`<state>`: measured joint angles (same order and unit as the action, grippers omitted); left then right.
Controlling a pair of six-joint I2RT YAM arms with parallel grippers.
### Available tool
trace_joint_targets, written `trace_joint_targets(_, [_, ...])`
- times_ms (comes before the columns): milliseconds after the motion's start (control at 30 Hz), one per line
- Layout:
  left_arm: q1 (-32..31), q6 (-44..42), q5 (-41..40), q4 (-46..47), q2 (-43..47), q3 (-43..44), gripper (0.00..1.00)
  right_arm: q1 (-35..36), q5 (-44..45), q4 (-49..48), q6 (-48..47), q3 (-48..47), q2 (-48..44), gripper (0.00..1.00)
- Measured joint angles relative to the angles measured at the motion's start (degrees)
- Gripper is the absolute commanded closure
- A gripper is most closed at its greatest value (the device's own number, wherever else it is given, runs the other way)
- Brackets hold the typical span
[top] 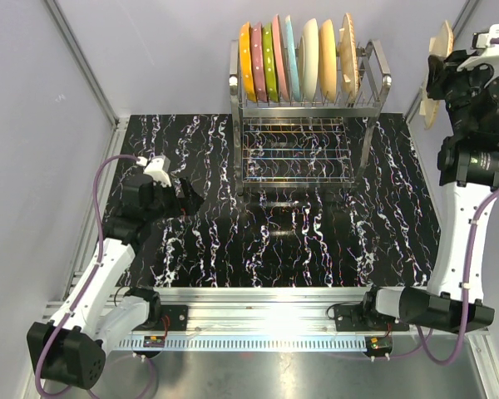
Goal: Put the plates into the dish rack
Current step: Insert the plate into the dish rack
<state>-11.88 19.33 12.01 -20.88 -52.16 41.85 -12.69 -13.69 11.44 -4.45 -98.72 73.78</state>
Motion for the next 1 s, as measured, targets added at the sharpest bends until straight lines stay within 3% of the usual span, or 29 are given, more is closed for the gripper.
trace_joint_targets(333, [-0.1, 0.0, 0.2, 0.0, 0.0, 0.0, 0.01, -0.1, -10.2, -16.9, 5.3, 1.5, -2.5, 1.00])
trace_joint_targets(600, [-0.1, 0.0, 0.2, 0.0, 0.0, 0.0, 0.01, -0.1, -14.7, -30.1, 17.4, 2.1, 3.3, 1.00])
trace_joint_targets(1000, [-0.1, 0.2, 1.9, 0.0, 0.0, 0.0, 0.01, -0.1, -16.3, -36.2, 29.2, 0.9, 12.3, 1.00])
